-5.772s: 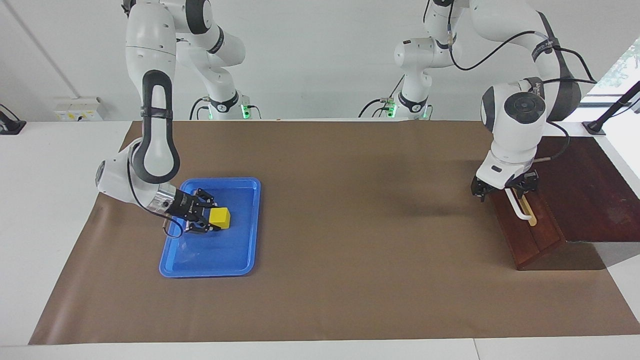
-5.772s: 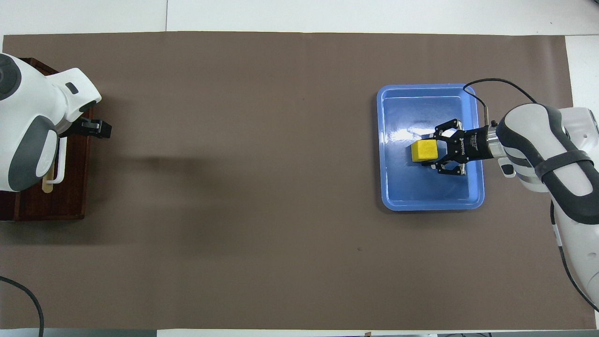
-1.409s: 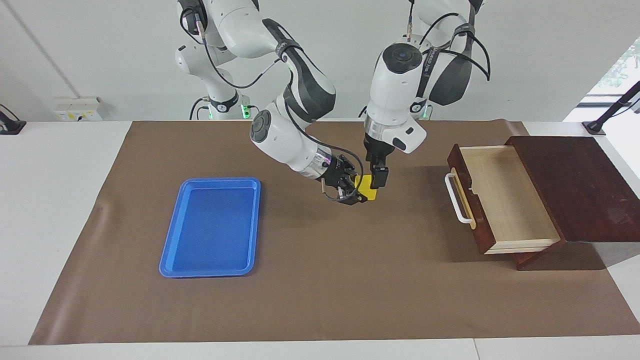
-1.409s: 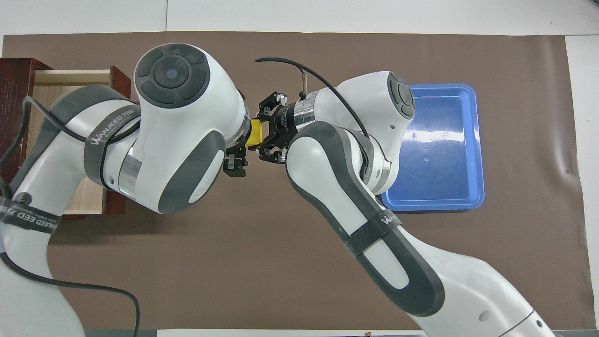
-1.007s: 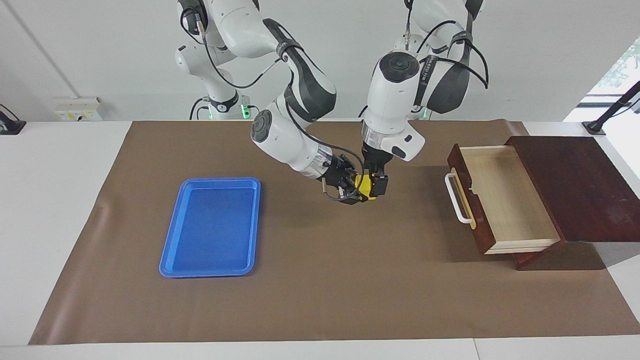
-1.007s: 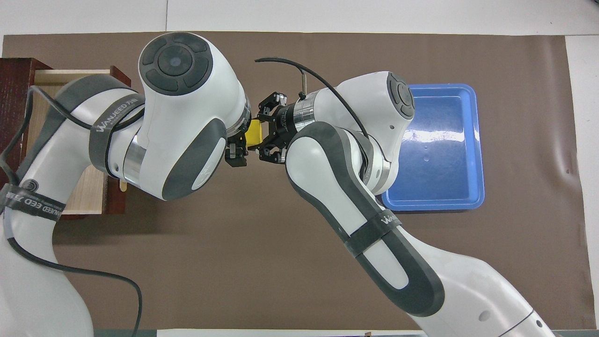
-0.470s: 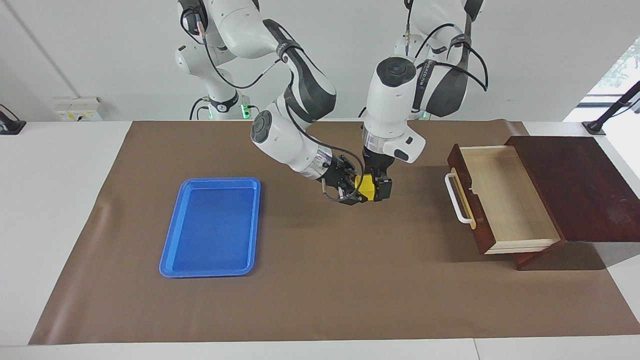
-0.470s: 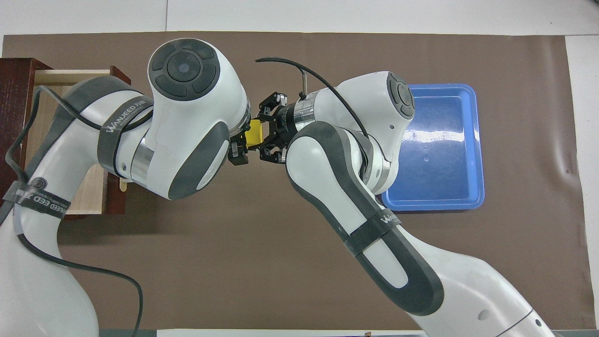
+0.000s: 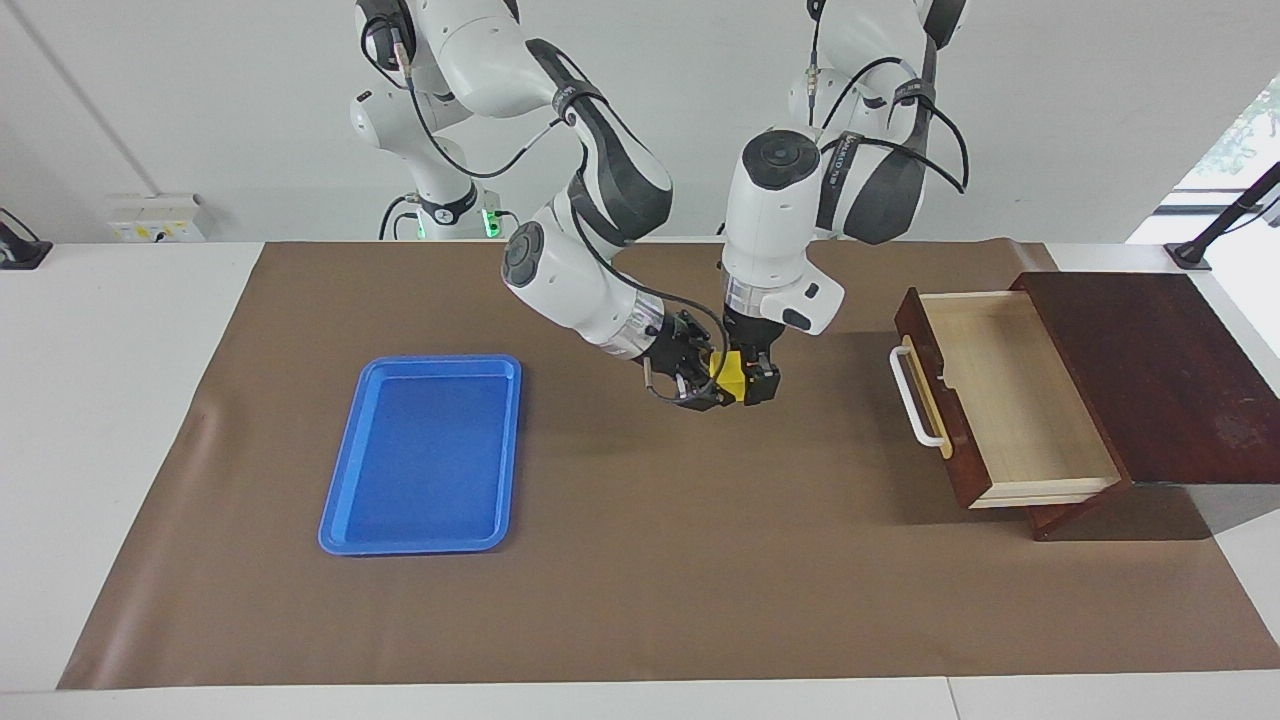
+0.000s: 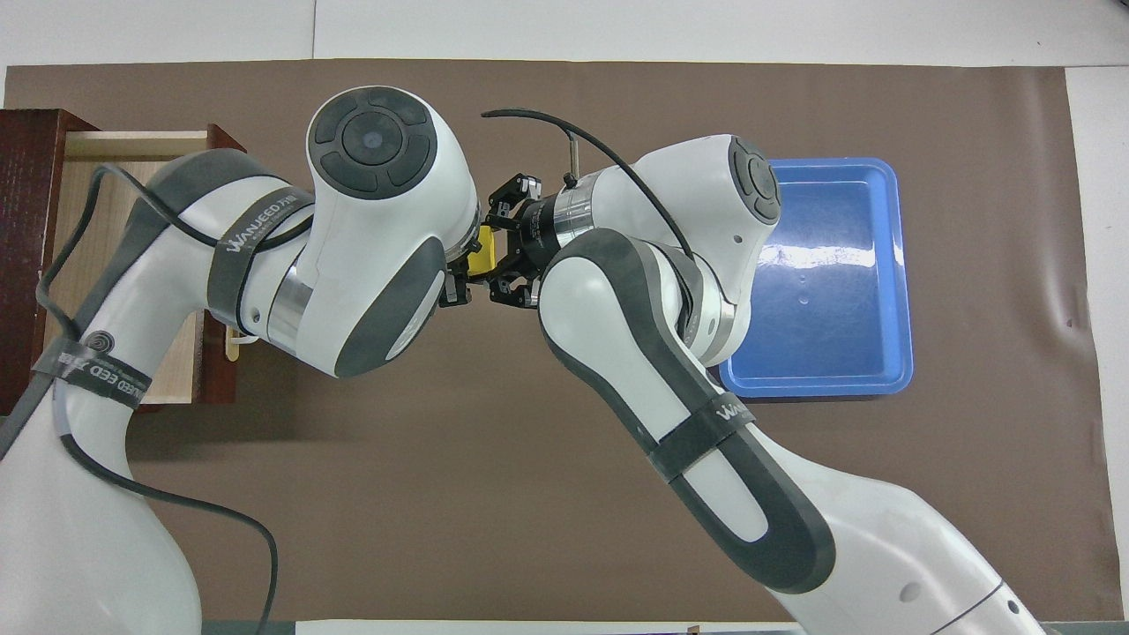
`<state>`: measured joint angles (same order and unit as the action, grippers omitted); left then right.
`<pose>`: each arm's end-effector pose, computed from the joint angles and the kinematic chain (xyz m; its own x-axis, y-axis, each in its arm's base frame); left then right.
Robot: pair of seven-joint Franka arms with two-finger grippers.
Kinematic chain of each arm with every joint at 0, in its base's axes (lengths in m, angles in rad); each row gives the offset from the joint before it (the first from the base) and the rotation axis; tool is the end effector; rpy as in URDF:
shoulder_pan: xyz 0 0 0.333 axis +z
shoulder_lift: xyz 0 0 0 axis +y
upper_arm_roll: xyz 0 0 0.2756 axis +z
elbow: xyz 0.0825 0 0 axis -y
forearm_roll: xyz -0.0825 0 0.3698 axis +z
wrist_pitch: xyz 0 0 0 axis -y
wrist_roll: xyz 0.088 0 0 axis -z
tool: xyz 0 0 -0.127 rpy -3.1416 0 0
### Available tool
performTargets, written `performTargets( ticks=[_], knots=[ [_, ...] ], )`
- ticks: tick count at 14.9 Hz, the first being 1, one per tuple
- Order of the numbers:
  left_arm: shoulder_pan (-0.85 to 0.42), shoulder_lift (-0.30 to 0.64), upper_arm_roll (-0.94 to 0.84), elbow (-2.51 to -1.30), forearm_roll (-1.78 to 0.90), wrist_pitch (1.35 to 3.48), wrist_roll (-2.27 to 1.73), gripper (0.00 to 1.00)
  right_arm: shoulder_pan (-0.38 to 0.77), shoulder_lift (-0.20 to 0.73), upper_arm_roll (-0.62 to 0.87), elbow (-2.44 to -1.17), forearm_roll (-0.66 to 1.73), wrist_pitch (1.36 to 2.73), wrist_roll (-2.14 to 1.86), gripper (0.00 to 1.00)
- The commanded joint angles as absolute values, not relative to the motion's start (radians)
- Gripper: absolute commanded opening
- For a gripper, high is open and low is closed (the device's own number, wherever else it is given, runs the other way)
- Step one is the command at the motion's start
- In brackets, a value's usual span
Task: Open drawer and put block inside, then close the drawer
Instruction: 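Grasp the yellow block with the left gripper from the right gripper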
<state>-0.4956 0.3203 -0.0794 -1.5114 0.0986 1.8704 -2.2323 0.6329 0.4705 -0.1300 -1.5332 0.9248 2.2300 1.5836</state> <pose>0.5419 -0.3341 0.4302 -0.0649 0.9974 0.0315 0.9953 0.0624 0.0739 0.5808 0.3757 0.3739 0.0162 -0.7239 -0.6897 -0.9997 0.0024 -0.0260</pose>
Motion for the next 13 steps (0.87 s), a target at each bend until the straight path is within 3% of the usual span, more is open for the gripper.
performTargets(
  ticks=[1, 5, 7, 9, 11, 13],
  knots=[
    [-0.526, 0.316, -0.074, -1.526, 0.115, 1.888, -2.255, 0.61, 0.635, 0.479, -0.13, -1.522, 0.923, 2.24, 1.595, 0.0],
    [-0.525, 0.314, -0.074, -1.526, 0.115, 1.89, -2.255, 0.16, 0.637, 0.479, -0.13, -1.523, 0.923, 2.243, 1.595, 0.0],
    [-0.525, 0.316, -0.074, -1.526, 0.115, 1.89, -2.253, 0.03, 0.635, 0.479, -0.13, -1.523, 0.923, 2.243, 1.597, 0.0],
    [-0.523, 0.316, -0.074, -1.526, 0.115, 1.89, -2.252, 0.0, 0.635, 0.479, -0.13, -1.523, 0.923, 2.241, 1.597, 0.0],
    [-0.523, 0.316, -0.074, -1.525, 0.115, 1.893, -2.25, 0.0, 0.635, 0.479, -0.13, -1.523, 0.925, 2.241, 1.598, 0.41],
    [-0.522, 0.316, -0.074, -1.523, 0.115, 1.887, -2.249, 0.0, 0.618, 0.477, -0.132, -1.522, 0.925, 2.226, 1.595, 0.95]
  ],
)
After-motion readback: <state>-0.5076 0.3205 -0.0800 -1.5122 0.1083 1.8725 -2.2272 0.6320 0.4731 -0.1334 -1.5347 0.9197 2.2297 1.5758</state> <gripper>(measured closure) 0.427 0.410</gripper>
